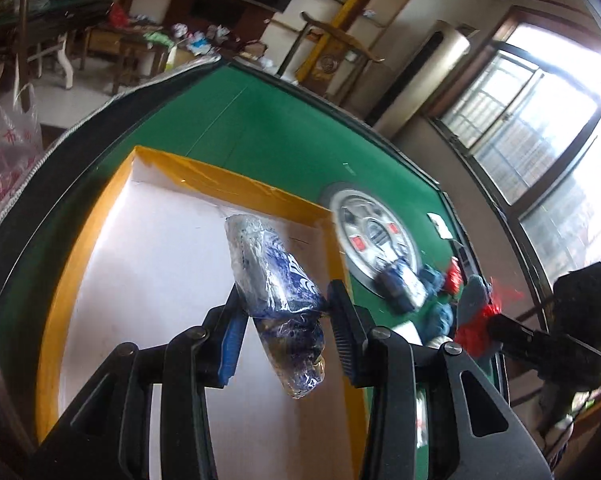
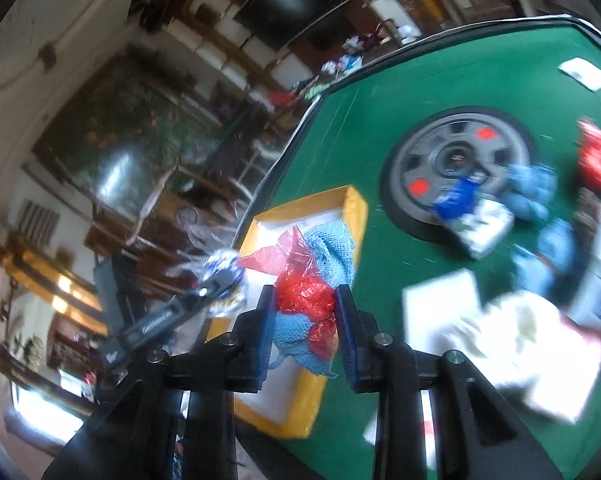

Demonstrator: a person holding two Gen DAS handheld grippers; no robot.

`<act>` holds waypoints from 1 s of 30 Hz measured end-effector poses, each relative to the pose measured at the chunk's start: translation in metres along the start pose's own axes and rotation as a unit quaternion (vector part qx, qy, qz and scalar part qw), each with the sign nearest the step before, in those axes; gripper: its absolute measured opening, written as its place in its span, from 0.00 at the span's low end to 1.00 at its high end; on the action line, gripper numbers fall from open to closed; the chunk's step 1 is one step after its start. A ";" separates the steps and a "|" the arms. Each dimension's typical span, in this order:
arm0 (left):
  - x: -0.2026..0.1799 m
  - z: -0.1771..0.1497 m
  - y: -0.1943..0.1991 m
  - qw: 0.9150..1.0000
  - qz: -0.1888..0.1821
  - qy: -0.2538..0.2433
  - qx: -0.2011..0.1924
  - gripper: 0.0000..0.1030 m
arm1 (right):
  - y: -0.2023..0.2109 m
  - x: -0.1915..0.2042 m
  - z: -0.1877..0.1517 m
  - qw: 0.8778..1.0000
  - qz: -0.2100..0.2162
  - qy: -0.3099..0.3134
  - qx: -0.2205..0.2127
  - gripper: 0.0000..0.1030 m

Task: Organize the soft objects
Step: 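Carry both held items over the yellow-rimmed tray and open both grippers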

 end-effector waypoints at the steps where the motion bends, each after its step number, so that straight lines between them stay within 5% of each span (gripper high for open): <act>1: 0.005 0.001 -0.010 1.000 0.002 0.005 0.006 0.36 | -0.015 0.007 0.000 1.000 -0.005 0.011 0.009 0.25; 14: 0.031 0.009 -0.064 0.996 -0.012 0.081 0.020 0.45 | -0.136 0.021 0.005 0.989 -0.108 0.077 0.067 0.26; 21: 0.035 0.013 -0.035 0.995 -0.007 0.096 -0.015 0.53 | -0.149 0.014 0.015 0.985 -0.138 0.083 0.062 0.33; 23: 0.037 0.012 -0.024 0.995 -0.002 0.099 -0.027 0.57 | -0.150 0.015 0.018 0.986 -0.136 0.084 0.055 0.46; 26: 0.038 0.008 -0.004 0.993 -0.004 0.110 -0.037 0.57 | -0.144 0.023 0.020 0.981 -0.155 0.111 0.032 0.50; 30: 0.043 -0.001 0.032 0.992 -0.006 0.110 -0.064 0.58 | -0.134 0.038 0.017 0.984 -0.123 0.125 0.020 0.50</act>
Point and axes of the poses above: each gripper's, at about its wrist camera, not at the fingertips, and y roughly against the way its jaws point, x to its left, z to its top, the point moved 1 cm from there along -y, roughly the way its jaws point, and after that the axes turned 12 degrees about -x, right-handed, at the moved point
